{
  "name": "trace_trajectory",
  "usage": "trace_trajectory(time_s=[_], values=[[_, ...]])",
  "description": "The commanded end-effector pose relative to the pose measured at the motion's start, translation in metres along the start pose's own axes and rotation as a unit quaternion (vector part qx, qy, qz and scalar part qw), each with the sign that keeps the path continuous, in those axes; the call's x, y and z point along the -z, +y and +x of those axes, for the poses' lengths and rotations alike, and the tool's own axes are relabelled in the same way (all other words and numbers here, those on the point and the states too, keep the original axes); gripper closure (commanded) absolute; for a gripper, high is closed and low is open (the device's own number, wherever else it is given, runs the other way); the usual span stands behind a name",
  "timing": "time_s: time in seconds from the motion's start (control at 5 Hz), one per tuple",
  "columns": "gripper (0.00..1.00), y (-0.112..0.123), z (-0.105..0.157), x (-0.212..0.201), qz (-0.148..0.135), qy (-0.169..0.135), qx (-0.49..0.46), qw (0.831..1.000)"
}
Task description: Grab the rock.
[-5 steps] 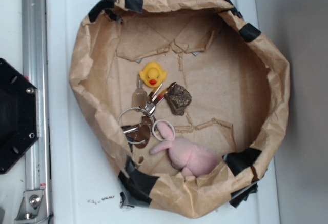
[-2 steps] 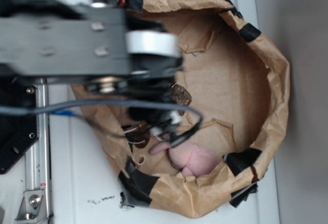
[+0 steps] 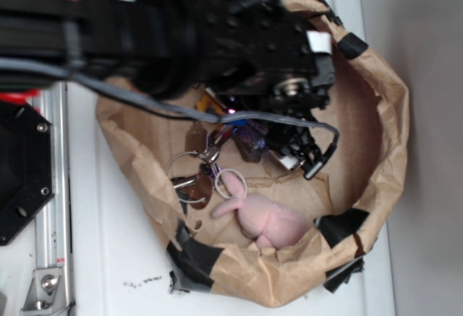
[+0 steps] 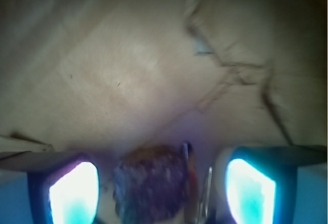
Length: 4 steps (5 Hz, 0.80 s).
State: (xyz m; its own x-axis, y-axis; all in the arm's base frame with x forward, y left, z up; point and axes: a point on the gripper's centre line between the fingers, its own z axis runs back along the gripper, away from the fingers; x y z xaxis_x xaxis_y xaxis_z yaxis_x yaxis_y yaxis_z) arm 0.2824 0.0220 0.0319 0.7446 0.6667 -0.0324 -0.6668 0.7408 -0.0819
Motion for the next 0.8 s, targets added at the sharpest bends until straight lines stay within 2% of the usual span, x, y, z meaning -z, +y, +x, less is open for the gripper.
trace_trajectory(time_s=[0.0, 0.2, 0.4, 0.6], values=[[0.00, -0.011, -0.018, 0.022, 0.003, 0.022, 0.043, 0.999], [0.00, -0.020, -0.029, 0.021, 0.000, 0.038, 0.052, 0.998], [0.64, -0.026, -0.042, 0.020, 0.000, 0.049, 0.065, 0.997], [1.00, -0.029, -0.048, 0.017, 0.002, 0.047, 0.055, 0.997]])
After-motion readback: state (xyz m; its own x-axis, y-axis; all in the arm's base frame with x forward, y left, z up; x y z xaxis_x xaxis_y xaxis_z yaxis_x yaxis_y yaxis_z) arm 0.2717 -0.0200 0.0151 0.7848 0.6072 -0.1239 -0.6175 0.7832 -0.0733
